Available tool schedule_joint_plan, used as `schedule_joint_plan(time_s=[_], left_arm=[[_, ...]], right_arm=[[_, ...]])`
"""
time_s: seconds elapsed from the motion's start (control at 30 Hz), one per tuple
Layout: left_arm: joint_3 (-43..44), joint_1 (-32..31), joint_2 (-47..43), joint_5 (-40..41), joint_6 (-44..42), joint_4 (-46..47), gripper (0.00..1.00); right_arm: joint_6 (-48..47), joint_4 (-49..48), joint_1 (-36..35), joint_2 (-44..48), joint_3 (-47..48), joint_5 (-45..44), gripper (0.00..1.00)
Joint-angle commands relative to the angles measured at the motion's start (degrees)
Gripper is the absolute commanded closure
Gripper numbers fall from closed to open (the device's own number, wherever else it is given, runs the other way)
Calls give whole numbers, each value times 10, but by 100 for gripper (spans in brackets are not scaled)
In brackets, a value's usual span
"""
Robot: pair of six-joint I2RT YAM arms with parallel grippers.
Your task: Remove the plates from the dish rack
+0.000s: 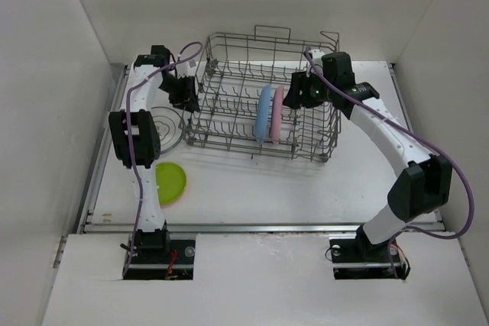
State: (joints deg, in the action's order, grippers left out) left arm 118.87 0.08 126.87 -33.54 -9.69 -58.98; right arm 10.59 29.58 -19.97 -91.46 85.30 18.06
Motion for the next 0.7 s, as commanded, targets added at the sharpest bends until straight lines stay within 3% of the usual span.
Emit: schedule_joint_plan(time_s=[0.0, 0.03, 0.07, 0.1, 0.27, 0.4, 0.5, 0.67], left_arm=[[21, 2, -1, -7, 17, 3, 76], [21, 2, -1, -16, 24, 3, 82], [21, 2, -1, -36, 34, 3, 96], [15, 2, -1, -44, 42, 9, 100], [-52, 2, -29, -111, 130, 74, 100], [-175, 2, -67, -193, 257, 187, 100], [-235, 2, -93, -216, 361, 285, 100], [-332, 2, -131, -203, 433, 380, 100]], right_arm=[[5, -22, -5, 31, 0, -29, 37], [5, -16, -5, 37, 0, -40, 37], [5, -16, -5, 43, 0, -50, 37], [5, -16, -5, 48, 5, -56, 37], [5, -16, -5, 62, 10, -48, 37], [10, -23, -5, 52, 10, 3, 34], [15, -23, -5, 30, 5, 12, 34], [15, -36, -5, 5, 0, 51, 34]])
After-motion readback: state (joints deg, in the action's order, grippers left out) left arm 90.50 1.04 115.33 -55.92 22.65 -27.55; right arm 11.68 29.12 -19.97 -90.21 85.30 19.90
